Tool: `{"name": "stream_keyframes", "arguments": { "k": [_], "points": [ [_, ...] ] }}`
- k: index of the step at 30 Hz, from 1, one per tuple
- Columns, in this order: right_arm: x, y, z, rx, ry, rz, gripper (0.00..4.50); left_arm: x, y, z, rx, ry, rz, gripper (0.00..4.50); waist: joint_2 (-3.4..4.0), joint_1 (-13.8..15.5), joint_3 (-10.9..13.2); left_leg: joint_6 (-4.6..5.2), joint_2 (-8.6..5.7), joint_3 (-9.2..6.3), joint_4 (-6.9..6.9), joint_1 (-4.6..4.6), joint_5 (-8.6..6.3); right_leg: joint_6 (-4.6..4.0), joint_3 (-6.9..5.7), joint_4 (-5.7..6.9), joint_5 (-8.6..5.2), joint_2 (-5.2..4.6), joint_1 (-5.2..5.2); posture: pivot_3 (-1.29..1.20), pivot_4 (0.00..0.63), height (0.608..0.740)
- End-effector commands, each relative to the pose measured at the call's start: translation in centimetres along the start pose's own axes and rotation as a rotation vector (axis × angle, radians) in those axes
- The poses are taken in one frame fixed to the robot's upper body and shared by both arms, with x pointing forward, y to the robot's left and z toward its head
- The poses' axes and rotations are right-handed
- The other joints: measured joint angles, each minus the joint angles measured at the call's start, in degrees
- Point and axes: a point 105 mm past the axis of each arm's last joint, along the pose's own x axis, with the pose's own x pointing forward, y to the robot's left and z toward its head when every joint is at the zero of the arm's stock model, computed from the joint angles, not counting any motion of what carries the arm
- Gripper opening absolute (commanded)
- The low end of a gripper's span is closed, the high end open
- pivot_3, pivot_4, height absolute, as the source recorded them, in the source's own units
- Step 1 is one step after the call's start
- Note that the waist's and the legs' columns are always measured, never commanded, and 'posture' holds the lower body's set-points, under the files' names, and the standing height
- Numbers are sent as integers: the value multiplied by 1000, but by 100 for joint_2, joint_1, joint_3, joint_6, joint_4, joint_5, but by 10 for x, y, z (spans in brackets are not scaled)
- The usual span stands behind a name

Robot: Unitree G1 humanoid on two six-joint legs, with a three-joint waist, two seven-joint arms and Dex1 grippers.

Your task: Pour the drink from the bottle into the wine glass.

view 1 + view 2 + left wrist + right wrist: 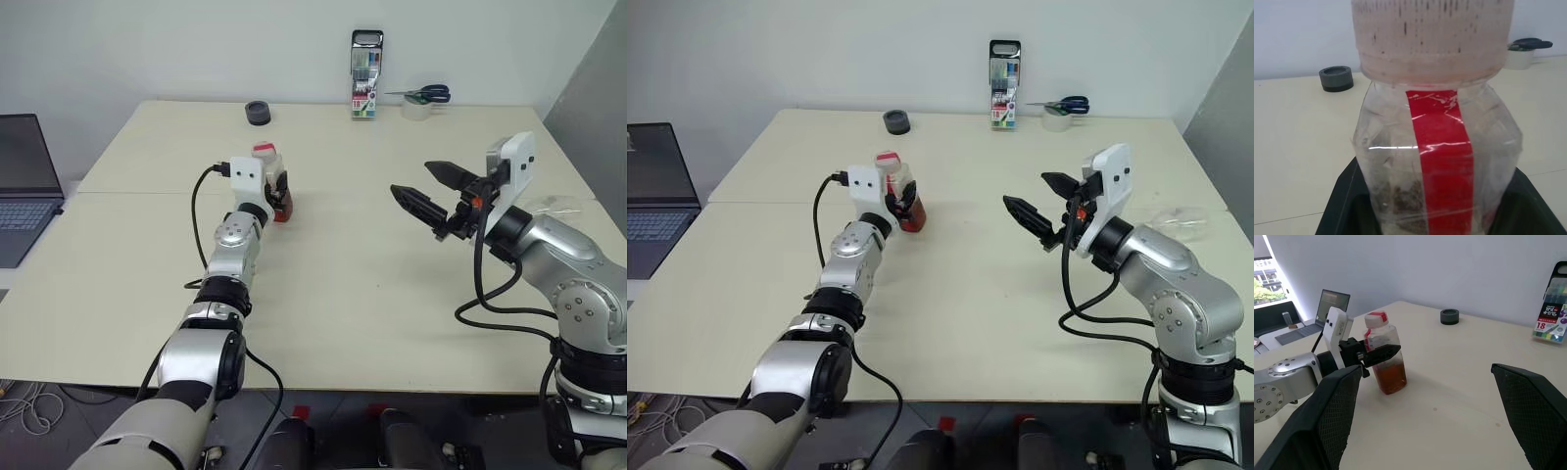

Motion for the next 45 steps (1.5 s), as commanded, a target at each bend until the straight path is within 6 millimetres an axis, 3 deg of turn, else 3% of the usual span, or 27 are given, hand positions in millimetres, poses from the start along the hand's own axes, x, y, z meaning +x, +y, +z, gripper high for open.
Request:
{"name": "stream_keyframes", "arguments": {
  "k": [1, 11, 17, 31, 38, 45],
  "points": [
    [-2, 5, 12, -23, -46, 13, 4500, 5, 10, 26, 17, -81, 24, 1897, 0, -1, 0, 0, 0, 0, 0, -1, 0, 0, 0, 1, 0, 0, -1, 0, 150, 740],
    [0, 4, 13, -22, -53, 10, 4500, 7, 11, 30, 24, -74, 27, 1897, -3, -2, -2, -1, -7, 9, 29, -75, 1, -1, 11, 47, 1, -4, -83, 0, 150, 740],
    [0, 3, 14, -24, -60, 0, 4500, 10, 12, 32, 45, -66, 41, 3847, -3, -2, -2, 0, -7, 14, 30, -74, 1, 0, 15, 52, 1, -3, -85, 0, 150, 740],
    [-1, 2, 16, -28, -73, -20, 4500, 13, 10, 41, 74, -88, 29, 3847, -4, -14, -3, 0, -5, 45, 30, -72, 2, 0, 37, 70, 1, -3, -101, 0, 150, 740],
    [0, 2, 16, -25, -74, -19, 4500, 12, 12, 40, 68, -89, 38, 1825, -4, -16, -3, 0, -4, 49, 32, -72, 1, 0, 41, 74, 1, -3, -105, 0, 150, 740],
    [1, 2, 16, -32, -69, -19, 4500, 12, 12, 41, 76, -92, 35, 1791, -5, -20, -3, 0, -4, 51, 32, -73, 2, -1, 42, 77, 1, -3, -108, 0, 150, 740]
  ]
}}
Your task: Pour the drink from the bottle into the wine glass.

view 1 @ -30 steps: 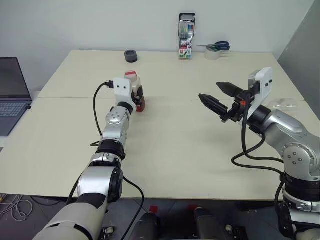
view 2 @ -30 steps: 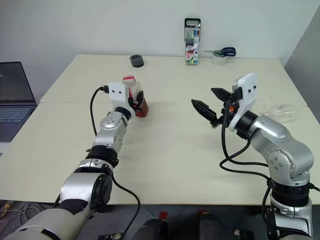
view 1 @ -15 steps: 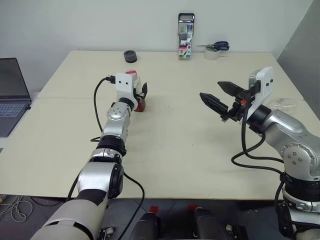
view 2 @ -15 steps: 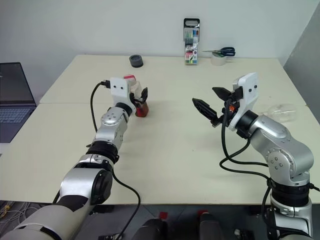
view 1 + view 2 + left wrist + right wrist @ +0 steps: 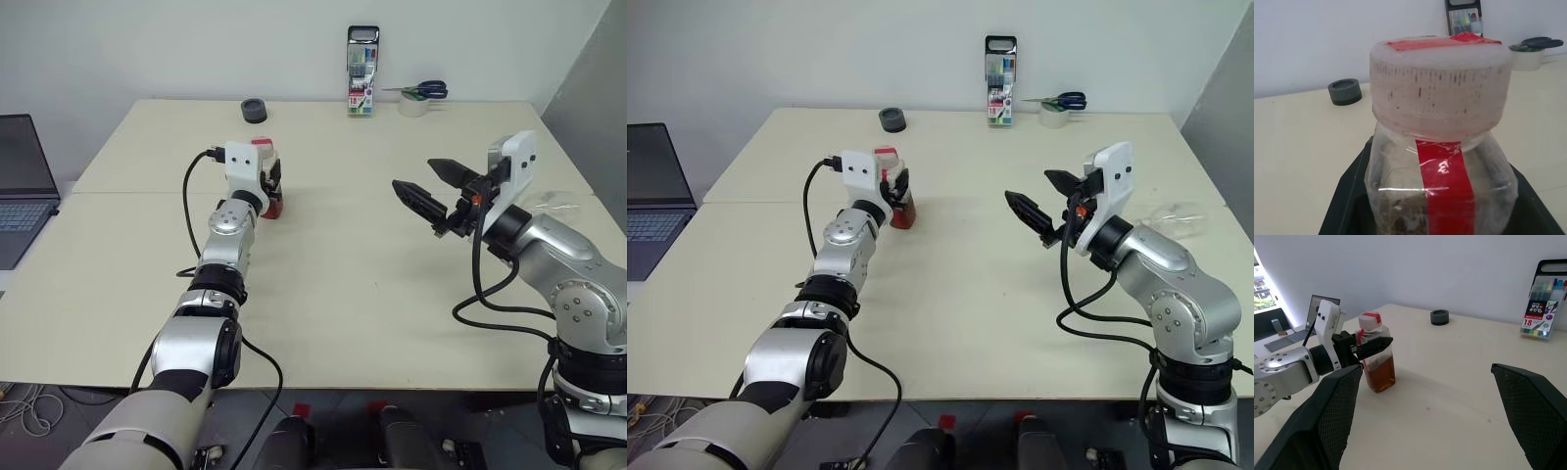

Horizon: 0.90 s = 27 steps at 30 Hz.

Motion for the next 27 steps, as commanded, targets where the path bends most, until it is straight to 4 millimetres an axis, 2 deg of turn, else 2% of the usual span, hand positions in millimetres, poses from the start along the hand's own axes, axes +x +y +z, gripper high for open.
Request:
{"name": "stream_keyframes", "arguments": {
  "k": [1, 4, 8, 12, 16, 21, 27],
  "points": [
    [0, 4, 15, -44, -49, 13, 4500, 4, 4, 25, 25, -81, 5, 1791, 0, 0, 0, 0, 0, 0, 0, 0, 0, 0, 0, 0, 0, 0, 0, 0, 150, 740],
    [-2, 7, 21, -52, -41, 37, 4500, 7, -16, 40, 8, -106, -118, 1791, 0, -6, 0, 0, -1, 0, 0, -2, 0, 0, -1, 0, 0, 0, -2, 0, 150, 740],
    [2, 5, 34, -158, 12, 54, 4500, 6, -60, 68, 18, -140, -420, 1791, 0, -25, 0, 0, -2, 0, 9, -18, 0, 0, -2, 4, 0, 0, -13, 0, 150, 740],
    [21, 2, 52, -194, 21, -6, 4500, -17, -107, 88, 61, -178, -774, 1791, 1, -104, 0, 0, 0, 2, 27, -39, 0, 0, -3, 11, 0, 0, -29, 0, 150, 740],
    [34, 16, 61, -150, -13, -4, 4500, -39, -134, 103, 38, -215, -986, 1791, 1, -145, -1, -1, 7, 2, 29, -47, 0, -1, 0, 14, 1, 0, -37, 0, 150, 740],
    [41, 20, 59, -157, -33, -47, 4500, -41, -147, 119, -30, -248, -1019, 1791, 2, -149, -1, 0, 4, 7, 58, -65, 0, -2, 6, 49, 1, 0, -59, 0, 150, 740],
    [41, 17, 61, -127, -75, -105, 4500, -39, -151, 118, -34, -243, -1026, 1791, 2, -136, -1, 2, -2, 6, 73, -64, 1, -2, 7, 78, 1, 0, -62, 0, 150, 740]
  ]
}}
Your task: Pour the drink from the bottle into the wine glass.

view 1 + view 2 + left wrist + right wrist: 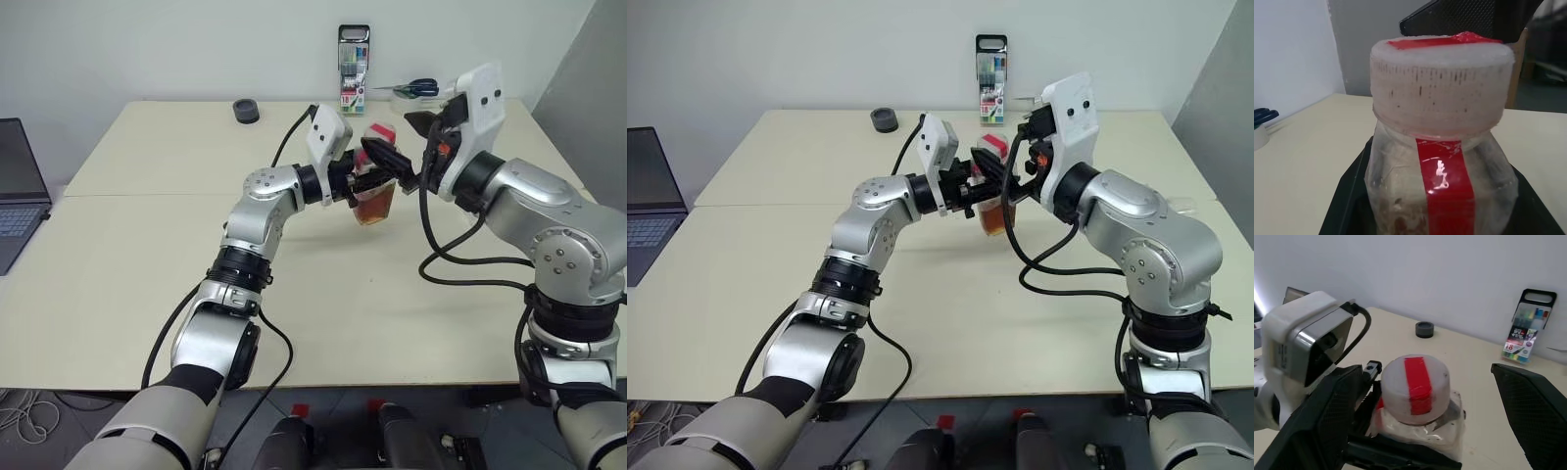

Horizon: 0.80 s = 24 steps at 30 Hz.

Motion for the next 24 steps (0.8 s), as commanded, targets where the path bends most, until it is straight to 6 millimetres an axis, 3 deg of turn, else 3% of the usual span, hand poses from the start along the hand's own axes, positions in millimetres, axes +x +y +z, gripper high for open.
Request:
{"name": "stream_keyframes", "arguments": {
  "k": [1, 11, 14, 20, 24],
  "points": [
    [-6, -2, 14, -26, -76, -44, 4500, 6, 0, 27, 59, -71, -18, 1791, 0, 0, 0, 0, 0, -1, 0, 0, 0, 0, 0, 2, 0, 0, -1, 0, 150, 740],
    [-4, 2, 8, 0, -82, -36, 4500, 7, -7, 24, 56, -67, -59, 1791, 0, -4, 0, 1, 0, 2, 1, 1, 1, 0, 2, 7, 0, 1, -3, 0, 150, 740],
    [-3, 1, 10, 12, -96, -34, 3910, 7, -9, 23, 51, -67, -60, 1791, 0, -5, 0, 1, 0, 2, 1, 1, 1, 0, 2, 7, 0, 1, -3, 0, 150, 740],
    [0, 4, 7, 19, -90, -13, 1868, 5, -8, 19, 44, -55, -50, 1791, 0, -5, 0, 1, 0, 2, 1, 1, 1, 0, 2, 7, 0, 1, -3, 0, 150, 740],
    [0, 3, 6, 33, -90, 10, 1863, 3, -9, 19, 42, -48, -57, 1791, 0, -6, 0, 1, 0, 2, 1, 1, 1, 0, 2, 7, 0, 1, -3, 0, 150, 740]
  ]
}}
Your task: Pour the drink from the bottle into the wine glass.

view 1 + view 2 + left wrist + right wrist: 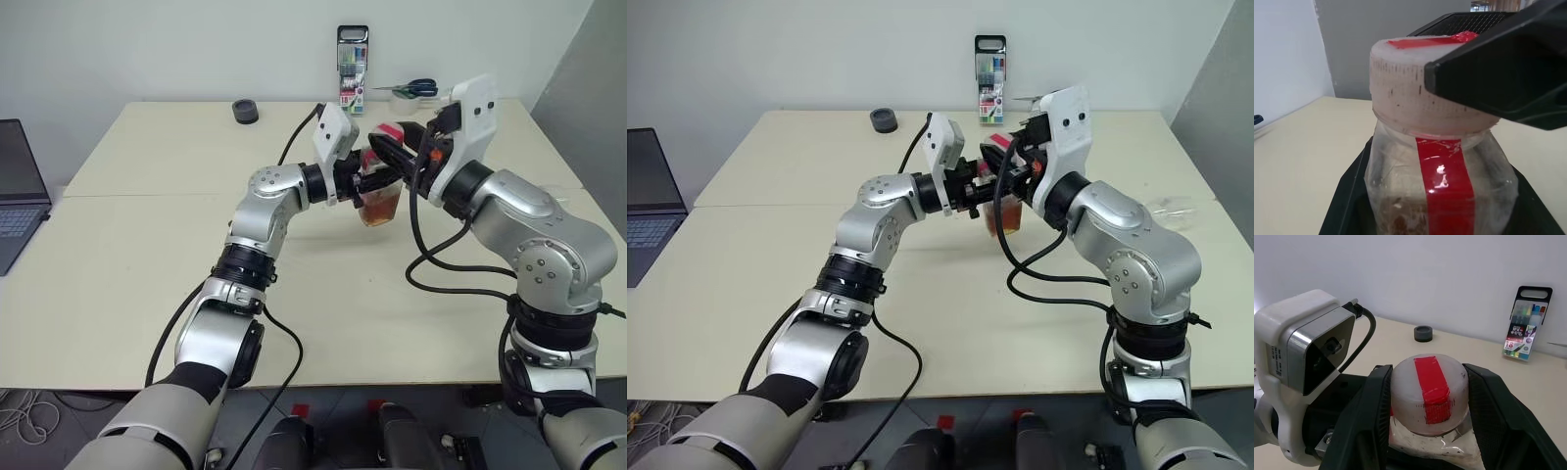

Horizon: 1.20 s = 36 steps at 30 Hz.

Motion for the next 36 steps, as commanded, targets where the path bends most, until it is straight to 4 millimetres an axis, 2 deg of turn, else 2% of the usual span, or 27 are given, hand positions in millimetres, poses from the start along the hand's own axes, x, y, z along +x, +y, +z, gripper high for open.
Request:
{"name": "stream_keyframes", "arguments": {
  "k": [1, 4, 9, 11, 13, 16, 18, 25, 26, 29, 32, 36],
  "points": [
    [-4, -2, 18, -3, -74, 36, 1863, -2, -3, 20, 55, -43, -20, 1791, 0, 0, 0, 0, 0, 0, 0, 0, 0, 0, 0, 0, 0, 0, 0, 0, 150, 740],
    [-7, -2, 25, 10, -79, 156, 1863, -2, -6, 23, 64, -41, -50, 1791, 0, 3, 0, 0, -1, 0, 0, 0, 0, 0, -1, 0, 0, 0, 1, 0, 150, 740],
    [-18, 1, 41, 26, -47, 553, 1863, 0, -18, 37, 76, -65, -133, 1791, 0, -1, 1, 4, -1, 5, 0, 1, 0, 0, -3, -5, 0, 3, 4, 0, 150, 740],
    [-15, -1, 39, -8, -2, 662, 1863, 0, -21, 43, 62, -79, -157, 1791, 0, -12, 0, 5, 1, 9, 0, 3, -1, 0, -2, -4, 0, 3, 5, 0, 150, 740],
    [-7, -9, 35, -44, 20, 696, 1863, 1, -24, 47, 59, -84, -172, 1791, 0, -47, 0, 5, 2, 12, -1, 8, -1, 0, 0, -2, 0, 4, 7, 0, 150, 740],
    [3, -19, 39, -90, 4, 661, 1863, 3, -24, 49, 64, -86, -172, 1791, 0, -94, 1, 5, 6, 12, -1, 11, -1, 0, 0, 3, 0, 4, 7, 0, 150, 740],
    [-2, -20, 42, -70, -2, 657, 1863, 3, -22, 50, 66, -87, -163, 1791, -1, -91, 1, 4, 7, 7, 0, 9, 0, 0, -1, 3, 0, 3, 5, 0, 150, 740],
    [-39, -21, 33, -56, -18, 439, 4358, 0, -18, 46, 65, -84, -125, 1791, -1, 42, 1, 2, 0, -2, 6, -11, 1, 0, -5, -9, 0, -10, -1, 0, 150, 740],
    [-43, -16, 33, -51, -30, 408, 4473, 0, -17, 45, 61, -85, -121, 1791, -1, 46, 1, 2, -1, -1, 8, -14, 1, 0, -4, -7, 0, -11, -4, 0, 150, 740],
    [-47, 1, 35, -105, -93, 283, 4473, 0, -18, 42, 53, -85, -112, 1791, -1, 31, 1, 2, -1, 1, 6, -16, 1, 0, 0, 0, 0, -30, -13, 0, 150, 740],
    [-41, 3, 38, -122, -164, 108, 4473, 1, -19, 39, 54, -85, -110, 1791, 1, 1, -1, 2, 2, 5, 3, -12, 1, 0, 6, 10, 0, -27, -18, 0, 150, 740],
    [-35, 14, 36, -110, -176, 86, 4473, 3, -22, 37, 47, -88, -118, 1791, 1, 16, -1, 2, -1, 3, 5, -9, 2, -1, 5, 14, 1, -7, -17, 0, 150, 740]
  ]
}}
